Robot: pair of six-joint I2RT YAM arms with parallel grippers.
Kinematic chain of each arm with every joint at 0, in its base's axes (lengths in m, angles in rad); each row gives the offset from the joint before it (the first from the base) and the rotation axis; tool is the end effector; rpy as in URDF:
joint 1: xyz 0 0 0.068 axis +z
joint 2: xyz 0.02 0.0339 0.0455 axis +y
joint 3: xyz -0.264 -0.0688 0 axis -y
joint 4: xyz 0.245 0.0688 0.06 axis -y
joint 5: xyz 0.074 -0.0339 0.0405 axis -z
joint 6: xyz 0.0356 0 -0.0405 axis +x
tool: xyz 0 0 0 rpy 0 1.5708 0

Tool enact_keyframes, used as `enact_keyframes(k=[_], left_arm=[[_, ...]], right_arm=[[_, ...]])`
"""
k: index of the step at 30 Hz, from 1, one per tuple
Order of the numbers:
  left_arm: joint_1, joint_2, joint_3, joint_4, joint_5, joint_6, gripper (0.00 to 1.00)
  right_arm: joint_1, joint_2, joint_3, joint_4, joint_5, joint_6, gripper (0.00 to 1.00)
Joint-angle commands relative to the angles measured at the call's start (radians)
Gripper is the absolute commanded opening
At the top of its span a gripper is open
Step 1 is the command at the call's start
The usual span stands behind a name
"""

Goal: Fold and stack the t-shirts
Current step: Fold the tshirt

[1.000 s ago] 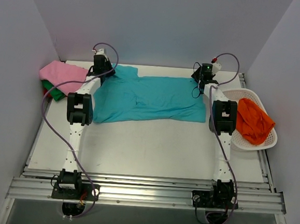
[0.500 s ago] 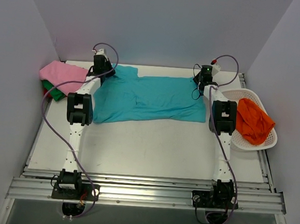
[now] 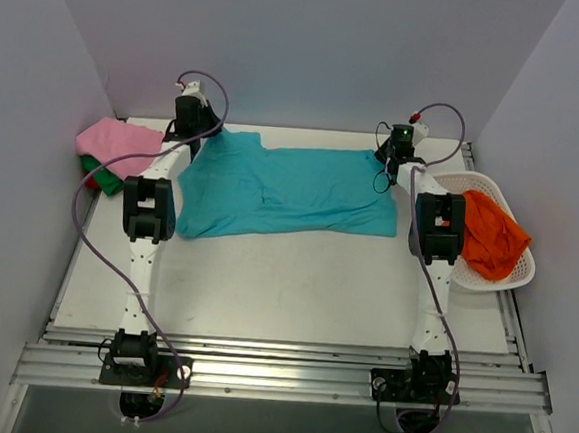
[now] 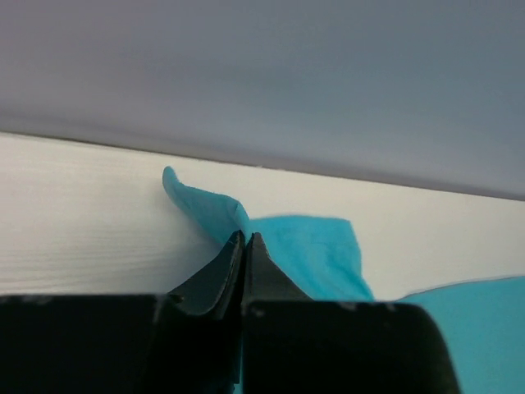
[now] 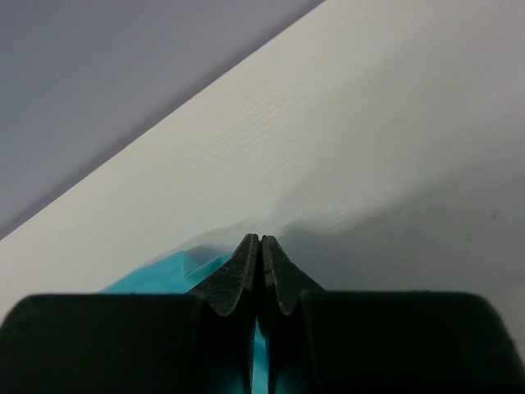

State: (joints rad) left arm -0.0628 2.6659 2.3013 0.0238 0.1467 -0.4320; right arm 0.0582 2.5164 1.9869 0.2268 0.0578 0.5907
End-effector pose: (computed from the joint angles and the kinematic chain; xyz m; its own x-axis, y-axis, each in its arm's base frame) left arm 0.6064 -0.0433 0.1666 -0.3865 -0.3907 -0.8354 0.0416 0.8975 -0.4390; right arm 0.5795 0.0317 0.1634 -0.2489 0.5425 -0.8024 0.1632 0.8401 0.5173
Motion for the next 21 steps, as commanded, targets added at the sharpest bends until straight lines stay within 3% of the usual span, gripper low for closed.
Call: enact_keyframes(k=[1,13,21], left_arm=[[0.004,-0.119,-0.011,0.102,0.027,0.039,0.04],[-0.012,-0.375,-0.445,0.373,0.036,0.114,0.05],[-0.038,-0.618,-0.966,0.686,0.019,0.255,0.03]], right_arm=[[-0.006,-0.136,-0.016,0.0,-0.016,-0.028,0.0],[-0.003,-0.373,-0.296,0.08,-0.03,-0.011,0.0],[0.002,-0.583,-0.612,0.146,-0.006,0.006,0.0]])
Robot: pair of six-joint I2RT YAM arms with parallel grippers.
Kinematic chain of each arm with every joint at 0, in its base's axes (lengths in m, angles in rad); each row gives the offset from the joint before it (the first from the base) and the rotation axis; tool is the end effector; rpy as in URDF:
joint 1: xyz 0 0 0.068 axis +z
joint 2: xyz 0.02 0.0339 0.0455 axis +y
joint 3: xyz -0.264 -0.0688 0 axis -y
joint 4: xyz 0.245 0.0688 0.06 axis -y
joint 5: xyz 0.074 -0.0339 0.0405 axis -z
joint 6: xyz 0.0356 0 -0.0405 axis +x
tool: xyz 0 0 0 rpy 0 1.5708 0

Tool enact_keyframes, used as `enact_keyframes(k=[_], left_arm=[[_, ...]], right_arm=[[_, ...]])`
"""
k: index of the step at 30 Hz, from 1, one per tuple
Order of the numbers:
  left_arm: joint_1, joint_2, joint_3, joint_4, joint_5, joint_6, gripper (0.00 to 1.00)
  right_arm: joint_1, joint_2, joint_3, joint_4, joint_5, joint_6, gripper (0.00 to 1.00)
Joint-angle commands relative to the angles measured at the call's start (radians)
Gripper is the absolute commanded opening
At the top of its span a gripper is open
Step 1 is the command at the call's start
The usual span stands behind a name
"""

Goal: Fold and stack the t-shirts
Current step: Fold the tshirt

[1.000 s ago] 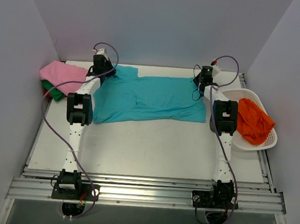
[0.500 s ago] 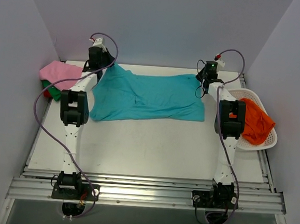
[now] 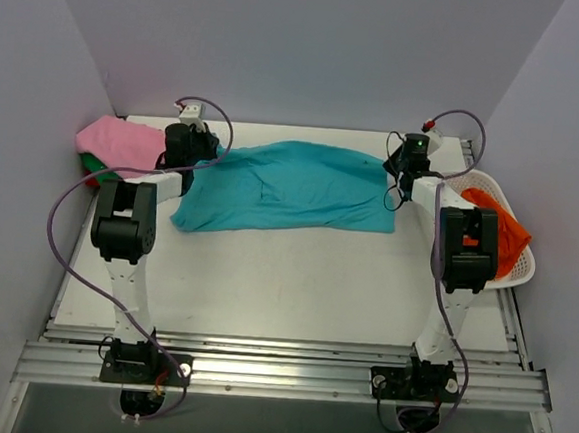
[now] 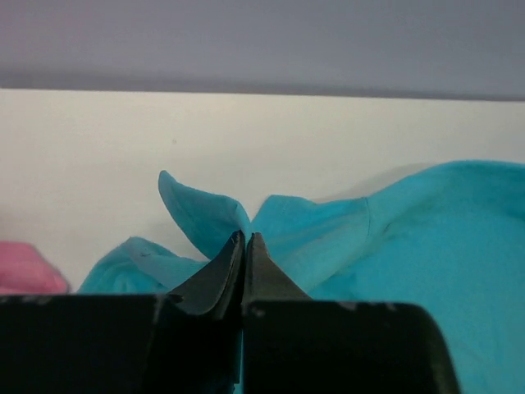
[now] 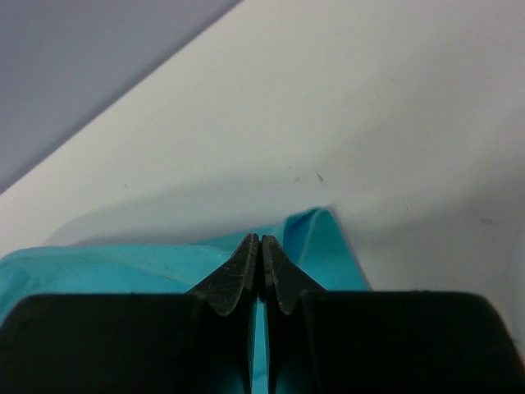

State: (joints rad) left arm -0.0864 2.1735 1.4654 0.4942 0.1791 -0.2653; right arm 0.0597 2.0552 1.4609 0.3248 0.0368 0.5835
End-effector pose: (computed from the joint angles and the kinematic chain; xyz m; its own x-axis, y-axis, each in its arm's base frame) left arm 0.4989 -0.0496 0.1941 -0.2718 -0.2354 -0.9331 0.1939 0.9363 -0.2927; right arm 0.4844 0.0276 0.2305 -0.2351 0.5375 -0.8098 0.1262 0.8430 0.5229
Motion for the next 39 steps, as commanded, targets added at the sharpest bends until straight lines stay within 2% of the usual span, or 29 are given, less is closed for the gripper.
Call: enact_keyframes(k=[1,5,9,12,13,14,15,16,17,18,20,23,29,32,33,35,37,39], left_arm=[[-0.018,-0.147,-0.175,0.251,-0.023,0.115,0.03],[-0.024,-0.274,-0.364,0.325,-0.047,0.133,0.02],[-0.032,-0.372,-0.433,0.232,-0.061,0.133,0.02],[-0.065,-0.434,-0.447,0.073,-0.182,0.207,0.03],[-0.088,-0.46,-0.448,0.048,-0.272,0.247,0.03],[-0.101,-0.469,-0.456,0.028,-0.311,0.262,0.05],[-0.113,-0.478,-0.459,-0.011,-0.346,0.29,0.12],[-0.136,-0.484,-0.456,-0.034,-0.387,0.307,0.6],[-0.144,-0.489,-0.441,-0.064,-0.488,0.301,0.95],[-0.147,-0.491,-0.426,-0.101,-0.522,0.288,0.94],[-0.148,-0.497,-0.404,-0.196,-0.552,0.284,0.94],[-0.148,-0.546,-0.428,-0.198,-0.619,0.241,0.94],[-0.148,-0.659,-0.51,-0.085,-0.639,0.199,0.94],[-0.148,-0.659,-0.452,-0.17,-0.687,0.059,0.94],[-0.148,-0.65,-0.423,-0.269,-0.666,-0.022,0.94],[-0.153,-0.641,-0.355,-0.377,-0.621,-0.092,0.94],[-0.167,-0.649,-0.367,-0.385,-0.563,-0.175,0.94],[-0.193,-0.672,-0.404,-0.364,-0.569,-0.247,0.94]], right_arm=[[-0.001,-0.144,-0.118,0.059,0.021,0.015,0.0],[-0.001,-0.217,-0.241,0.036,0.067,0.035,0.0],[-0.003,-0.282,-0.358,0.007,0.12,0.068,0.0],[-0.003,-0.303,-0.395,-0.03,0.175,0.084,0.0],[-0.001,-0.303,-0.411,-0.045,0.196,0.088,0.0],[-0.001,-0.299,-0.415,-0.059,0.21,0.094,0.04],[-0.001,-0.293,-0.415,-0.075,0.221,0.108,0.1],[-0.003,-0.288,-0.41,-0.101,0.228,0.114,0.23],[-0.006,-0.277,-0.407,-0.115,0.248,0.124,0.43],[-0.006,-0.274,-0.404,-0.127,0.258,0.133,0.73],[-0.006,-0.276,-0.401,-0.142,0.275,0.151,0.95],[-0.006,-0.294,-0.398,-0.151,0.287,0.168,0.99],[-0.001,-0.331,-0.375,-0.148,0.288,0.161,0.98],[0.008,-0.329,-0.358,-0.126,0.265,0.147,0.96],[0.015,-0.328,-0.353,-0.1,0.241,0.141,0.95],[0.022,-0.313,-0.346,-0.067,0.219,0.124,0.94],[0.035,-0.296,-0.309,-0.063,0.19,0.113,0.92],[0.052,-0.27,-0.259,-0.081,0.181,0.096,0.91]])
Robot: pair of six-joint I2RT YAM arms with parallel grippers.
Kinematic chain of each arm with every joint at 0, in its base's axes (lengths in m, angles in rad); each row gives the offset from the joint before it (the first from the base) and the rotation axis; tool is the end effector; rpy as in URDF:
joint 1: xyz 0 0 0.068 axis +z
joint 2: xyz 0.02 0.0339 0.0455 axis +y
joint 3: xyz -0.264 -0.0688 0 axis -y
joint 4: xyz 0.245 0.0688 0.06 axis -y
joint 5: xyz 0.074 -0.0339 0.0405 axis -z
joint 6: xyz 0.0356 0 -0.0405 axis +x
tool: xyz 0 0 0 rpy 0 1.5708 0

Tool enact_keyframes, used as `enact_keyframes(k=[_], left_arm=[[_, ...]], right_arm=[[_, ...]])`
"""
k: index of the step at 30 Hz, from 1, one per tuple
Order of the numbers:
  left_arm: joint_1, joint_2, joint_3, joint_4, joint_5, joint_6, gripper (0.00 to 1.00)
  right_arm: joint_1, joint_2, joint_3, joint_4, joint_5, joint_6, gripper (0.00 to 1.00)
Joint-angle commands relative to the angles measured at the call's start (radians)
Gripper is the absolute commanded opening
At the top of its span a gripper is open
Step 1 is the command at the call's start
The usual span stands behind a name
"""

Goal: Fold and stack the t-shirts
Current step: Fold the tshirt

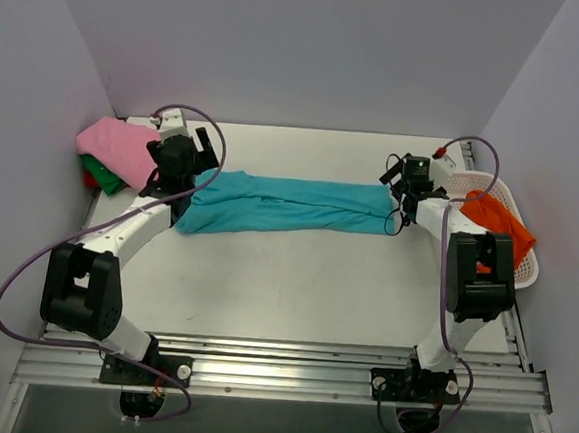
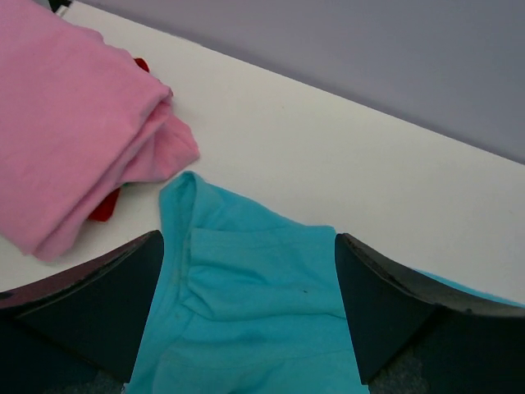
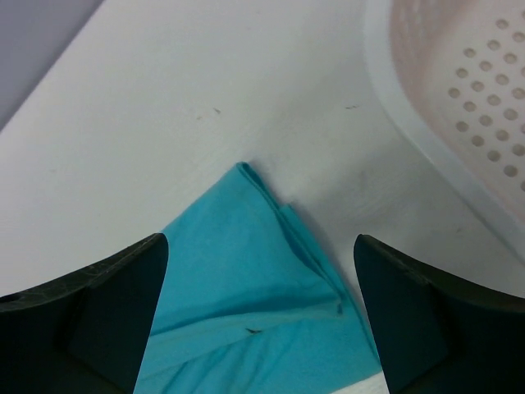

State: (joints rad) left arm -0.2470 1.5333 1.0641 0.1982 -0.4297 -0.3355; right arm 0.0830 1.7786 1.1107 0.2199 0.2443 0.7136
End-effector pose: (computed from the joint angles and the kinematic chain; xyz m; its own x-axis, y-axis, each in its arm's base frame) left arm 0.3510 -0.0732 0.2916 -0.1901 -0.2607 -0.9465 -0.2431 0.9466 -0.2119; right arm 0.4011 0.0247 0.2202 -0.2368 0.6176 -0.7500 0.3860 0.7682 0.5108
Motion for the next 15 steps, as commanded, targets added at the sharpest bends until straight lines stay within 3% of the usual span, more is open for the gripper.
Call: enact_keyframes(k=[1,7,15], left_arm=[[-0.037,-0.039,-0.021,-0.068,0.02,-0.203,0.94],[-0.038,-0.016,-0.157,-0.057,0.058,-0.468,0.94],[-0.044,0.057,-0.355,0.141,0.288,-0.726,0.94]], right_arm=[[0.049,0.013,0.106,0.018,-0.027,-0.039,0.91],[0.127,0.025,0.153,-0.016,0.013,-0.065,0.91],[0.144,0.048,0.117,-0.024,0.052,-0.066,0.92]])
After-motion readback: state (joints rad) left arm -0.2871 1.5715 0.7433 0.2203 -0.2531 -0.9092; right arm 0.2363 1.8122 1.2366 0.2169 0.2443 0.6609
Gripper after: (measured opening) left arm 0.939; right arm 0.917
